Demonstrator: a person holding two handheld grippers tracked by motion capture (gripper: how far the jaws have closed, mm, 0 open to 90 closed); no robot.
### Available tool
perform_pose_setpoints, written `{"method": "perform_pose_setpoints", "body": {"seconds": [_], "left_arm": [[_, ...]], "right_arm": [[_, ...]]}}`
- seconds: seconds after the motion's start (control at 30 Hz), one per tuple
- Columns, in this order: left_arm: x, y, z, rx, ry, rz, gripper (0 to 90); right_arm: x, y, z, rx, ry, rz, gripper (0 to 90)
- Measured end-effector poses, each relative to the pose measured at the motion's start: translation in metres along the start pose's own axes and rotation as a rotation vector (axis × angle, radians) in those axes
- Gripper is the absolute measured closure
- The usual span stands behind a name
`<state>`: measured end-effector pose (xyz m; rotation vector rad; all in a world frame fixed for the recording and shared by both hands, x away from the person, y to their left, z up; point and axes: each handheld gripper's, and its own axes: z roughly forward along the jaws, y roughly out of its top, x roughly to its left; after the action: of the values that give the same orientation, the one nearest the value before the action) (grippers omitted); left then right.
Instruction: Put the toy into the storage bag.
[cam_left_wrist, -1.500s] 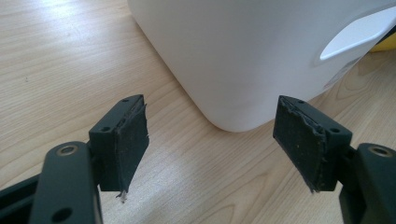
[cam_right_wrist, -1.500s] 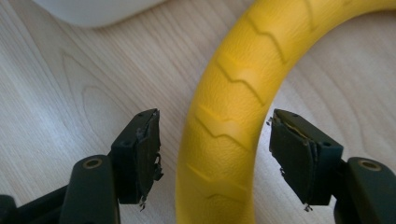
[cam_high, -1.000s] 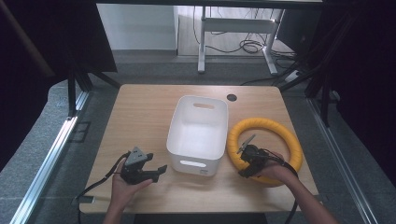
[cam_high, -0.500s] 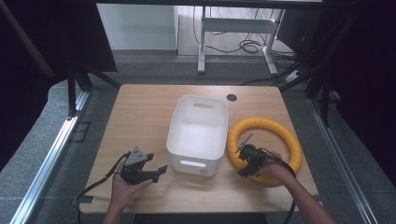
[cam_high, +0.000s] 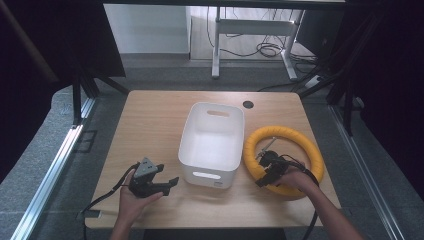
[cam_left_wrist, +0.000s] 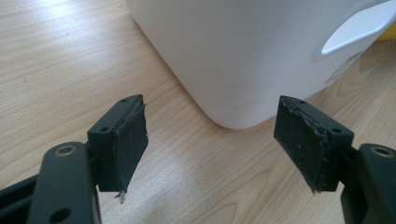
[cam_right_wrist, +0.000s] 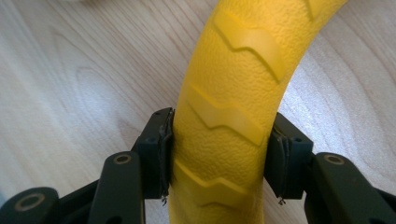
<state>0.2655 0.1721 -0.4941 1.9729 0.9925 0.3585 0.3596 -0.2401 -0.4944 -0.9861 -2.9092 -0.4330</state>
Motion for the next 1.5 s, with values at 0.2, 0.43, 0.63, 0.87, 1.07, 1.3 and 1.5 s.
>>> {"method": "perform_pose_setpoints", "body": {"seconds": [0.2, 0.43, 0.63, 0.87, 1.07, 1.3, 1.5], "left_arm": [[0.000, 0.000, 0.001, 0.004, 0.000, 0.001, 25.8], [0.000, 0.000, 0.001, 0.003, -0.001, 0.001, 25.8], [0.000, 0.000, 0.000, 0.003, -0.001, 0.000, 25.8], [0.000, 0.000, 0.000, 0.001, -0.001, -0.001, 25.8], [0.000, 0.000, 0.001, 0.002, -0.002, -0.001, 25.8], [0.000, 0.000, 0.002, 0.005, -0.003, 0.000, 25.8], [0.000, 0.000, 0.002, 0.005, -0.003, 0.000, 25.8]], "right_arm": [[-0.005, -0.003, -0.011, -0.061, 0.040, 0.015, 48.8], [-0.013, -0.007, -0.024, -0.149, 0.085, 0.042, 48.9], [-0.019, -0.013, -0.035, -0.235, 0.121, 0.072, 48.9], [-0.025, -0.019, -0.046, -0.318, 0.145, 0.097, 49.0], [-0.028, -0.021, -0.054, -0.355, 0.152, 0.104, 49.0], [-0.032, -0.024, -0.062, -0.408, 0.152, 0.115, 49.0], [-0.034, -0.025, -0.068, -0.448, 0.154, 0.129, 49.0]]}}
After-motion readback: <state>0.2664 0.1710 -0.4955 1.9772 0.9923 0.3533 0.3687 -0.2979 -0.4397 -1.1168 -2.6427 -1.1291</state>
